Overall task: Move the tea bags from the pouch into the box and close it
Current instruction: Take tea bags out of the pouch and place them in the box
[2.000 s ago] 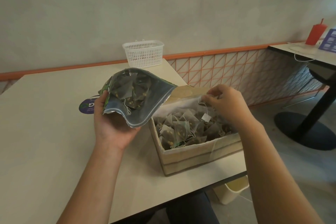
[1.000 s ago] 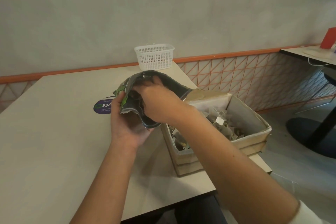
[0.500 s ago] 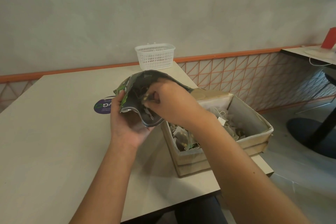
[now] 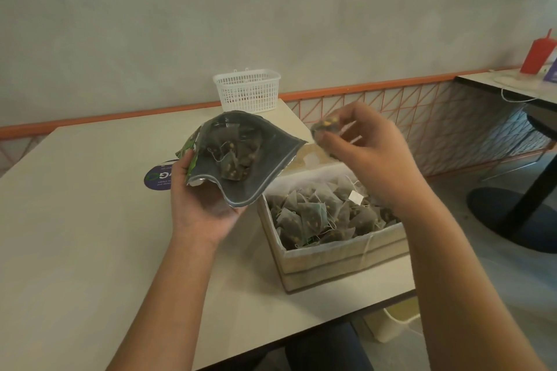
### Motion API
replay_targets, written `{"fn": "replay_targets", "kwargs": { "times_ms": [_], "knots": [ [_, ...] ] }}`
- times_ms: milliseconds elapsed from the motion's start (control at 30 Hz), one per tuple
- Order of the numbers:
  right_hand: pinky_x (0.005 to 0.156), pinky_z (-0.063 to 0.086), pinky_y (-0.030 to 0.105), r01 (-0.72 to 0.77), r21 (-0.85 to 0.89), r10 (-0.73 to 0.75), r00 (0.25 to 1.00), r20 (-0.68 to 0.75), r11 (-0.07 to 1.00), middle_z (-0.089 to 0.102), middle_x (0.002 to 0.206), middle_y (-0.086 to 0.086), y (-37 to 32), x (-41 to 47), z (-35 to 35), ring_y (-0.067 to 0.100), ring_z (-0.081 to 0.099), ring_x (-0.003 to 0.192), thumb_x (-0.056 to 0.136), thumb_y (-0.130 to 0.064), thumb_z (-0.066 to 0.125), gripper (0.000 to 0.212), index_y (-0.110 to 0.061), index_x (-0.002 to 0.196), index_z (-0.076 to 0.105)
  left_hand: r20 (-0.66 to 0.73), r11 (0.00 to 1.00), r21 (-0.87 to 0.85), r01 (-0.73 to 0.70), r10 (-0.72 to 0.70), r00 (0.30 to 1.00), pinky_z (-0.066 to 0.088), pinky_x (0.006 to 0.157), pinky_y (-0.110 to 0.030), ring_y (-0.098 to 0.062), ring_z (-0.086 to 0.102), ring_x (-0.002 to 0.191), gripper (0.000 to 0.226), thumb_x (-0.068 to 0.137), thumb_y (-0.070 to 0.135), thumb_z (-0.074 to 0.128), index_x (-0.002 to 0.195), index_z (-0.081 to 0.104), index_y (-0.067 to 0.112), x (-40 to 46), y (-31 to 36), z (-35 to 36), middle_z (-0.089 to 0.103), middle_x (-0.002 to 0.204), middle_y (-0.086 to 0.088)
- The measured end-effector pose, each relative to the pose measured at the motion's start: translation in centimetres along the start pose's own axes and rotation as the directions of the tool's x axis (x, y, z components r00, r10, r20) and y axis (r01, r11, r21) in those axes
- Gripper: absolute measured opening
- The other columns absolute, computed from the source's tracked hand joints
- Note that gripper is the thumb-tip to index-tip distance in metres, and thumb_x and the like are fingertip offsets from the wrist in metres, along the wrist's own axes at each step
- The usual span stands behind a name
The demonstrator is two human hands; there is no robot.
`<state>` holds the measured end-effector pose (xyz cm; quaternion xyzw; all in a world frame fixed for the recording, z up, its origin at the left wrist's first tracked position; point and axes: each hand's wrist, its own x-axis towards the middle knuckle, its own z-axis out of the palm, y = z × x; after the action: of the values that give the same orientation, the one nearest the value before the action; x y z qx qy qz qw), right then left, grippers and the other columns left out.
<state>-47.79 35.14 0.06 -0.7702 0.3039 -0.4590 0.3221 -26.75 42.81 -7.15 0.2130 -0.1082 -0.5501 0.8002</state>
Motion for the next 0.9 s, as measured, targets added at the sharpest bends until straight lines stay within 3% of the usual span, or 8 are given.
{"fn": "replay_targets", "kwargs": {
  "times_ms": [167,300,400,467,600,733,833,900],
  "knots": [
    [0.055,0.050,0.014,-0.096,-0.091,0.093,0.995,-0.042,0.991,0.064,0.090,-0.002,2.9,-0.7,-2.0,0.003,0.060,0.062,0.089,-0.016,0.065,0.013,-0.023,0.099,0.059,0.022,1.000,0.021,0.007,-0.008,1.000,0.045,0.105,-0.045,-0.031,0.057,0.128,0.037,0.092,0.049,0.053,0.118,0.068,0.026,-0.1,-0.1,0.3,0.058,0.142,-0.006],
    [0.055,0.053,0.015,-0.152,-0.318,0.151,0.988,-0.028,0.936,0.062,0.090,-0.007,4.9,-1.4,-3.5,0.008,0.063,0.073,0.090,-0.018,0.063,0.015,-0.030,0.096,0.059,0.043,1.000,0.023,0.019,-0.020,0.999,0.048,0.102,-0.045,-0.029,0.057,0.128,0.038,0.093,0.050,0.051,0.111,0.072,0.023,-0.2,-0.2,0.5,0.058,0.142,-0.005],
    [0.066,0.056,0.026,-0.201,-0.469,0.235,0.972,0.015,0.860,0.064,0.088,-0.005,6.2,-1.9,-4.1,0.009,0.061,0.075,0.087,-0.022,0.067,0.006,-0.025,0.090,0.063,0.053,1.000,0.028,0.008,-0.010,0.999,0.046,0.104,-0.046,-0.029,0.056,0.130,0.038,0.094,0.050,0.049,0.114,0.070,0.024,-0.2,-0.4,0.5,0.057,0.143,-0.005],
    [0.066,0.051,0.020,-0.209,-0.547,0.307,0.947,0.095,0.811,0.064,0.089,-0.005,6.7,-2.1,-4.0,0.005,0.059,0.076,0.086,-0.024,0.069,0.003,-0.023,0.088,0.067,0.063,1.000,0.030,0.003,-0.005,0.998,0.044,0.106,-0.046,-0.029,0.054,0.132,0.039,0.094,0.050,0.048,0.120,0.065,0.026,-0.1,-0.4,0.5,0.053,0.147,-0.004],
    [0.075,0.056,0.026,-0.225,-0.522,0.363,0.915,0.177,0.823,0.070,0.088,-0.005,6.3,-2.2,-3.6,0.009,0.065,0.080,0.090,-0.034,0.064,0.019,-0.020,0.099,0.072,0.082,1.000,0.031,0.000,-0.003,0.997,0.043,0.107,-0.046,-0.029,0.051,0.135,0.040,0.094,0.050,0.047,0.124,0.062,0.027,-0.1,-0.5,0.5,0.050,0.150,-0.004],
    [0.086,0.050,0.029,-0.183,-0.507,0.334,0.916,0.224,0.842,0.061,0.113,-0.011,5.9,-1.9,-2.6,0.009,0.058,0.095,0.089,-0.032,0.065,0.030,-0.031,0.119,0.066,0.069,0.999,0.036,-0.005,0.003,0.998,0.046,0.104,-0.047,-0.030,0.055,0.131,0.038,0.090,0.049,0.052,0.117,0.067,0.026,-0.4,-0.6,0.8,0.054,0.146,-0.005],
    [0.082,0.042,0.023,-0.188,-0.623,0.459,0.833,0.308,0.760,0.065,0.117,-0.007,5.9,-1.7,-1.8,0.011,0.057,0.093,0.091,-0.028,0.063,0.026,-0.029,0.116,0.069,0.062,1.000,0.028,0.009,-0.010,0.998,0.049,0.101,-0.046,-0.029,0.057,0.128,0.036,0.089,0.048,0.055,0.105,0.075,0.023,-0.5,-0.6,0.9,0.057,0.143,-0.006],
    [0.071,0.045,0.021,-0.202,-0.645,0.488,0.820,0.301,0.737,0.069,0.110,-0.005,5.4,-1.8,-1.6,0.012,0.060,0.086,0.092,-0.028,0.061,0.023,-0.028,0.113,0.071,0.064,1.000,0.021,0.014,-0.016,0.998,0.049,0.101,-0.045,-0.029,0.056,0.129,0.036,0.090,0.048,0.054,0.107,0.073,0.023,-0.5,-0.5,0.9,0.056,0.144,-0.005]
  ]
}}
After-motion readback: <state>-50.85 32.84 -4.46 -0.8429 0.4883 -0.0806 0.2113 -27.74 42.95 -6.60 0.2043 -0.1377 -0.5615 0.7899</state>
